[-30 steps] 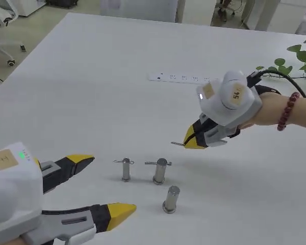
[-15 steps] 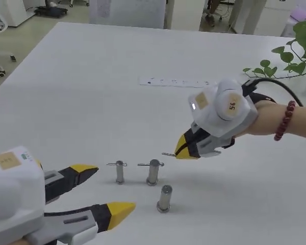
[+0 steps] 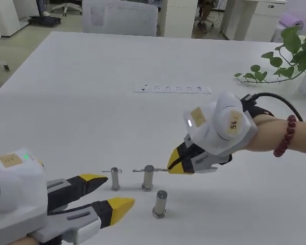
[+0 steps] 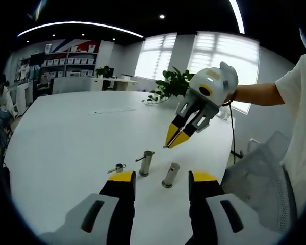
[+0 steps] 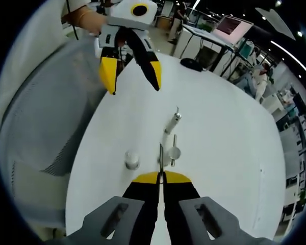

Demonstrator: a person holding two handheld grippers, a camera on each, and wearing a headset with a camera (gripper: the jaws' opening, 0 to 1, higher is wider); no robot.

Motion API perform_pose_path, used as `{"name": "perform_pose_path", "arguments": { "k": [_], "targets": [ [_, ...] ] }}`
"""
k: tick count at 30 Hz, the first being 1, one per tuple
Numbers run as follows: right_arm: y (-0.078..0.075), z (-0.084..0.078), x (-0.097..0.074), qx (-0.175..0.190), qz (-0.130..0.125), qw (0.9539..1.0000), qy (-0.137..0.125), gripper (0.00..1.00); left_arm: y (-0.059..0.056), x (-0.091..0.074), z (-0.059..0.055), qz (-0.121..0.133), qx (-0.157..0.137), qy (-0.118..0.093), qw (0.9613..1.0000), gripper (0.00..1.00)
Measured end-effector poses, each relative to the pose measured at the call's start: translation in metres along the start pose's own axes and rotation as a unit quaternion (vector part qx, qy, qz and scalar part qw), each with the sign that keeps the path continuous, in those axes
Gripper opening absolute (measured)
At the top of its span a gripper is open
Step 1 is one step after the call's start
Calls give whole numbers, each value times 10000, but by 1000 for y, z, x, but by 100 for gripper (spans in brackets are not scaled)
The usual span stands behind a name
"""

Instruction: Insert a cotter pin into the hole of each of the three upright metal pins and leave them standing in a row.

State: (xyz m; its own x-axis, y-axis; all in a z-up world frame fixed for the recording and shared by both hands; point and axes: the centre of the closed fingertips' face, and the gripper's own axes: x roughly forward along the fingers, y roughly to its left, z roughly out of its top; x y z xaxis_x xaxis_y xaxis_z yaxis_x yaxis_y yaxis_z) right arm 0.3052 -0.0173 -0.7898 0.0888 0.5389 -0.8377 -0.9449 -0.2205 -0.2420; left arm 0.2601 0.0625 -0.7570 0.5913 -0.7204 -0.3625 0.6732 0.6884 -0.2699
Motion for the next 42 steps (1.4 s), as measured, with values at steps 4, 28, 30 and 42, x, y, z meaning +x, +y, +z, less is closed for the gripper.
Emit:
{"name": "perform_pose_path", "arguments": {
  "k": [4,28,30,42],
  "targets": [
    [6,7,0,-76,0,9999,-70,3,-4,3,3,-112,-144,-40,9998,35],
    [23,37,-3,-270,-194,9983,-482,3,-21,22,13,-565,-1460,-202,9875,15],
    [22,39,-4,-279,-220,9980,-524,3,-22,24,13,-593,-1698,-214,9835,13],
    [22,49,-6,-383,-323,9966,-648,3,-23,28,13,-631,-2178,-187,9738,5]
  ]
}}
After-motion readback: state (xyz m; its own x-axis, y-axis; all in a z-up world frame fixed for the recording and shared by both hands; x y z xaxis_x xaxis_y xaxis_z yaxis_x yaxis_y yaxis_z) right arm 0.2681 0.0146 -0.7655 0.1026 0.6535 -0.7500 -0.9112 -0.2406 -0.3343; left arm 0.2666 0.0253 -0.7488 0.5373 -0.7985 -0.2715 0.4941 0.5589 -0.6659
